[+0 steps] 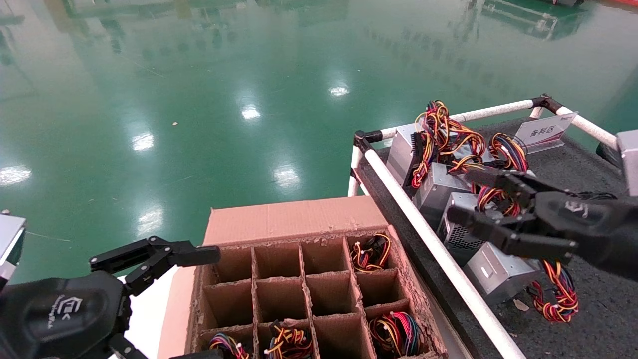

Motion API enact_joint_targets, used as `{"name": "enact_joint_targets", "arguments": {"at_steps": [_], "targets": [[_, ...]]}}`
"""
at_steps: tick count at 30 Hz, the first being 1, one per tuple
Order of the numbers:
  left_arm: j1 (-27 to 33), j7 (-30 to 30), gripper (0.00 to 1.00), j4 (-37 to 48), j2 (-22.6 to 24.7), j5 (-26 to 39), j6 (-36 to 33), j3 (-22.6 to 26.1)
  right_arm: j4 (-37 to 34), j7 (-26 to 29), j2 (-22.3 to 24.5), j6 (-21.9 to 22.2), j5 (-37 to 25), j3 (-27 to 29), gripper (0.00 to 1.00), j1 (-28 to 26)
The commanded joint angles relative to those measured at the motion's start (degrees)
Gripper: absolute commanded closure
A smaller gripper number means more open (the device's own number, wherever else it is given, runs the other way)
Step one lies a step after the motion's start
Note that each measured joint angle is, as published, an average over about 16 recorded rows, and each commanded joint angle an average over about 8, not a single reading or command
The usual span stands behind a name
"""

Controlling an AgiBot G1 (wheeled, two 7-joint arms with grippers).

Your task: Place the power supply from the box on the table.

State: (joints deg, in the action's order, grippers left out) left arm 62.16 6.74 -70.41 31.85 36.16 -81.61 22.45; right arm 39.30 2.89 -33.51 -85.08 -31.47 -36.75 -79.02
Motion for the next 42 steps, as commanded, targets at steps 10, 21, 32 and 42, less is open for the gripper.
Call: {"name": "enact_joint_targets", "arguments": {"at_steps": [10, 21, 32, 42], "targets": [[0.0, 0.0, 0.0, 0.0, 0.0, 0.0, 0.0, 0.0, 12.88, 2.95, -0.57, -0.23, -3.9, 7.79, 0.0, 6.56], [0.0, 0.0, 0.0, 0.0, 0.0, 0.0, 0.0, 0.0, 25.73, 5.9, -1.13, -0.46, -7.8, 15.56, 0.0, 13.1], [-0.01, 0.0, 0.0, 0.01, -0.01, -0.01, 0.01, 0.0, 35.82, 8.13, -1.56, -0.67, -10.84, 21.66, 0.0, 18.23], [-0.02, 0.0, 0.0, 0.02, -0.01, -0.01, 0.01, 0.0, 35.54, 8.09, -1.59, -0.68, -10.93, 21.55, 0.0, 18.15]]}}
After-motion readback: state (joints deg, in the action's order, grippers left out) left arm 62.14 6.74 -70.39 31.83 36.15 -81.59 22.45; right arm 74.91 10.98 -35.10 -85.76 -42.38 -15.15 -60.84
